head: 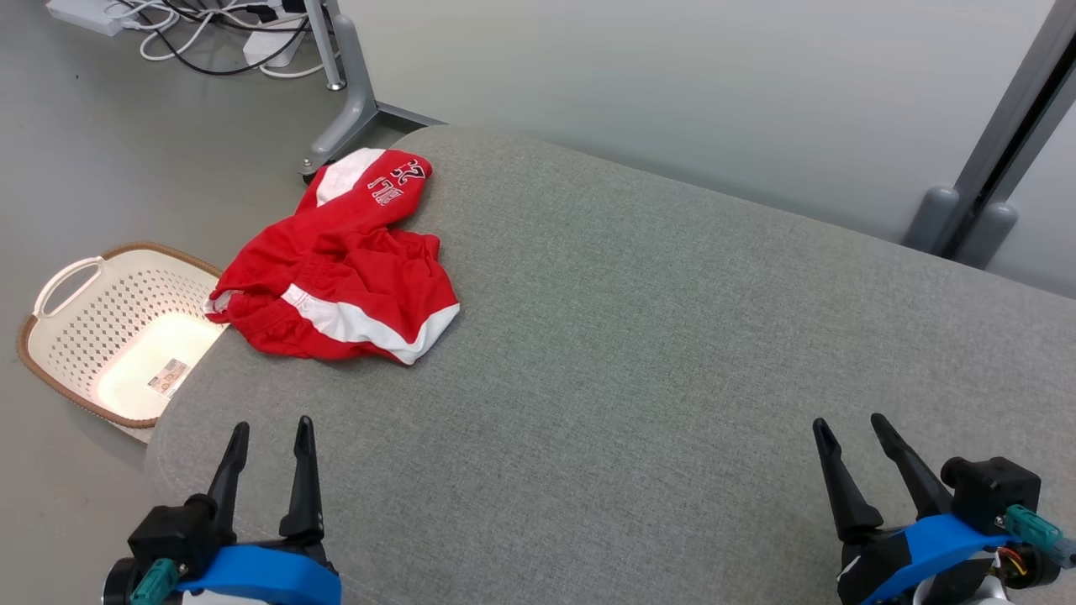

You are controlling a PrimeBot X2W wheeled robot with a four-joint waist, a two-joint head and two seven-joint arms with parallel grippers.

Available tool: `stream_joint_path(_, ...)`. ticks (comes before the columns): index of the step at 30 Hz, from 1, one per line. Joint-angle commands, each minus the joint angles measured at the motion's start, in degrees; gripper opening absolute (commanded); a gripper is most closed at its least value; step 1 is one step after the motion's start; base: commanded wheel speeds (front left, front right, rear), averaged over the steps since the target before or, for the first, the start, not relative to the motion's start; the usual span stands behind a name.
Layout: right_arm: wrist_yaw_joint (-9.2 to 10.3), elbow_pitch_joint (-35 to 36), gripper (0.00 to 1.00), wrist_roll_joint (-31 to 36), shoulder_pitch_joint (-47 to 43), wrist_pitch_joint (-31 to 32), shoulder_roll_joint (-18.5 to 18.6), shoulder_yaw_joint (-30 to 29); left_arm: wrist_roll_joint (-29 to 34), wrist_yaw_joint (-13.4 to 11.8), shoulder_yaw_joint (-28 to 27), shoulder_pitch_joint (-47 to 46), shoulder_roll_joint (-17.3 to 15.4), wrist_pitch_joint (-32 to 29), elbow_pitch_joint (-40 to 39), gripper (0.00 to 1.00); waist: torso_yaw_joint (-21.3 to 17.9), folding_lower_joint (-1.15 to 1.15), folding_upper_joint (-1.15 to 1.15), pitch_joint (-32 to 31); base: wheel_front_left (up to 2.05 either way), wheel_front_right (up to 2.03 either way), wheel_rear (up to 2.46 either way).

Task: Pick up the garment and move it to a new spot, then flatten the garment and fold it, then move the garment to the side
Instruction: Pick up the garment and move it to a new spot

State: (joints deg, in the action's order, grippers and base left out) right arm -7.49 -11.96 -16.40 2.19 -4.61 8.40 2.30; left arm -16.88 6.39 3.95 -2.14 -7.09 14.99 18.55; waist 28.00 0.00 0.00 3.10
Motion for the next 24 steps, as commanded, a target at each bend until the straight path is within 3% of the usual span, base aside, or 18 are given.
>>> stream_joint_path(1, 0.0, 0.23, 1.0, -0.26, 0.64, 0.0, 0.29, -0.24, -0.75, 0.27, -0.59, -1.56, -0.13, 0.26, -0.73, 1.0, -0.14, 0.0, 0.0, 0.35, 0.0, 0.0, 0.0)
stream_joint_path(11, 0.0, 1.93, 1.0, 0.44, 3.35, 1.03, 1.15, 0.46, -5.93, -1.13, -5.74, -14.47, -6.62, -11.16, -2.41, 1.0, -3.93, 0.0, 0.0, 5.62, 0.0, 0.0, 0.0)
stream_joint_path(17, 0.0, 3.57, 1.0, 0.83, 6.13, 1.68, 1.98, 1.98, -8.71, -1.57, -8.65, -22.03, -10.47, -16.17, 4.98, 1.0, -8.58, 0.0, 0.0, 10.4, 0.0, 0.0, 0.0)
stream_joint_path(18, 0.0, 4.83, 1.0, 1.14, 7.38, 2.45, 2.7, 2.8, -9.68, -1.57, -9.81, -25.69, -12.56, -18.22, 8.94, 1.0, -11.3, 0.0, 0.0, 13.47, 0.0, 0.0, 0.0)
stream_joint_path(24, 0.0, 8.3, 1.0, 1.81, 10.05, 4.21, 4.91, 4.69, -11.75, -3.76, -12.28, -31.9, -17.09, -24.45, 16.57, 1.0, -17.75, 0.0, 0.0, 20.78, 0.0, 0.0, 0.0)
